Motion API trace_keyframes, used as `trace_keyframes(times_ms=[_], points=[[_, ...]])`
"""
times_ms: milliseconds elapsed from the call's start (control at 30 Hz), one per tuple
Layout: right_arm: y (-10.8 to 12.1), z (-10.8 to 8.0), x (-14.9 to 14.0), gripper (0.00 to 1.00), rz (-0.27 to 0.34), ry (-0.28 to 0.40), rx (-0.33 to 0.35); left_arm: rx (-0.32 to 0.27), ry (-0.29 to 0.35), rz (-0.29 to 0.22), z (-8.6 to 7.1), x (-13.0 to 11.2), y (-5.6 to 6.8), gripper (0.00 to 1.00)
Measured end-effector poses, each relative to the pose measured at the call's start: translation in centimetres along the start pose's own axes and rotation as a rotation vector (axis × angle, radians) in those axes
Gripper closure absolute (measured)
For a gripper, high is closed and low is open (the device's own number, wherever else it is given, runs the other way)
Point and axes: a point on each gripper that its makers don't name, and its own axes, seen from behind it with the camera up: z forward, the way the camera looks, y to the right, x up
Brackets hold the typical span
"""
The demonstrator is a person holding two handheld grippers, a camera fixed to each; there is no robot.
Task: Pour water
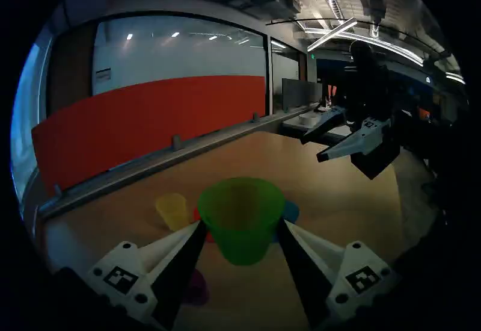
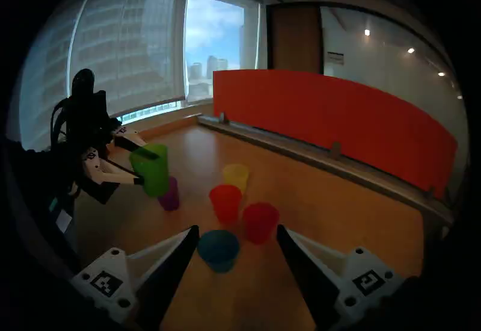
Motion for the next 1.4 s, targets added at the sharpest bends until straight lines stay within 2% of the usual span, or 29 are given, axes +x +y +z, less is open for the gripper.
trace_keyframes(times_ms=[267, 1000, 1400], points=[[-0.9, 1.5, -0.8, 0.0, -0.008, -0.025, 0.026, 0.013, 0.049, -0.004, -1.3, 1.2, -0.4, 0.17], [-2.3, 5.6, -4.8, 0.0, -0.024, -0.117, 0.079, 0.071, 0.161, -0.016, -4.1, 3.1, -2.7, 0.17], [-3.0, 7.1, -7.2, 0.0, -0.025, -0.171, 0.107, 0.09, 0.215, 0.001, -5.2, 4.4, -3.0, 0.17]])
